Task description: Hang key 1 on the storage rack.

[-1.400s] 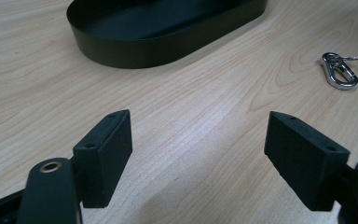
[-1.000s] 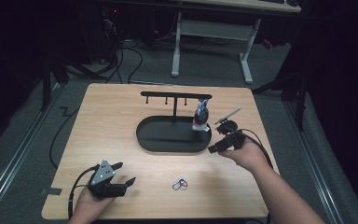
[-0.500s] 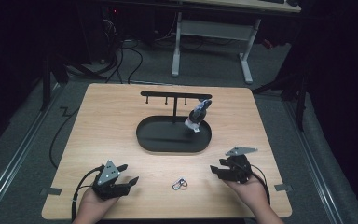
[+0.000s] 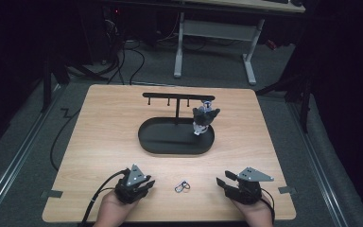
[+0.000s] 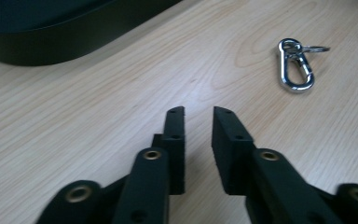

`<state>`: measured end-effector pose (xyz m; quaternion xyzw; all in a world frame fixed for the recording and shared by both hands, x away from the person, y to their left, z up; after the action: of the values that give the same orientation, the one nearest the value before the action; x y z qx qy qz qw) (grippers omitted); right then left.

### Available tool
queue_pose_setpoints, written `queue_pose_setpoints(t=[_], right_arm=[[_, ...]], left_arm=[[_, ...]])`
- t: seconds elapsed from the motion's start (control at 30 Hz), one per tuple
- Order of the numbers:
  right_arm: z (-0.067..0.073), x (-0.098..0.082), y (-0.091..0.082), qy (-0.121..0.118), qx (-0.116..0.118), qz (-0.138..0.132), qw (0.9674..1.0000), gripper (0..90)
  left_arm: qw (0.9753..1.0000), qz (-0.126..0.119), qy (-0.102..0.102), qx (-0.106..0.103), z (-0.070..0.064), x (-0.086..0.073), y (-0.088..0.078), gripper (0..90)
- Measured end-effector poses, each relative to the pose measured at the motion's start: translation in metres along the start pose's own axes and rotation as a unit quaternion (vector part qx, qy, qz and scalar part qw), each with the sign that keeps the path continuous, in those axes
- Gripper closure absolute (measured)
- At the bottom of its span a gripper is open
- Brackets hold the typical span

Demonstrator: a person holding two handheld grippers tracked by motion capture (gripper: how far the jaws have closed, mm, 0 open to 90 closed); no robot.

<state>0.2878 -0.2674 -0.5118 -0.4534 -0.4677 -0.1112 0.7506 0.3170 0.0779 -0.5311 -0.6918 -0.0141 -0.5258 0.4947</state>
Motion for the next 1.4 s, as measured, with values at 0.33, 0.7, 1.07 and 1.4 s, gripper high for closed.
queue_pose_setpoints(t=[0.33, 0.7, 1.07, 1.4], right_arm=[[-0.001, 0.0, -0.001, 0.001, 0.032, -0.005, 0.9995, 53.2], [0.003, -0.002, 0.006, 0.002, 0.042, 0.014, 0.999, 49.4], [0.004, -0.006, 0.01, -0.009, 0.047, 0.021, 0.9986, 47.2], [0.012, -0.009, 0.022, -0.026, 0.062, 0.05, 0.9965, 47.9]], left_arm=[[0.9994, 0.02, 0.027, -0.011, -0.039, 0.02, 0.031, 87.0], [0.9983, 0.017, 0.037, -0.04, -0.059, 0.03, 0.042, 85.5], [0.9976, 0.005, 0.049, -0.049, -0.069, 0.037, 0.05, 81.7], [0.9987, -0.03, -0.03, 0.03, 0.029, -0.003, -0.009, 60.3]])
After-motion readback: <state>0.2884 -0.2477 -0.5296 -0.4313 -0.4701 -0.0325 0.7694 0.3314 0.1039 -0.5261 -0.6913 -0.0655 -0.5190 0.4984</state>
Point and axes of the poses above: each handheld gripper's, and its own axes: y roughly forward along the jaws, x roughly out of its top, z roughly to its left, the point moved 2 cm from there along y, roughly forward along the jaws, and after that the axes turned 6 degrees about x, right-handed, at the moved point
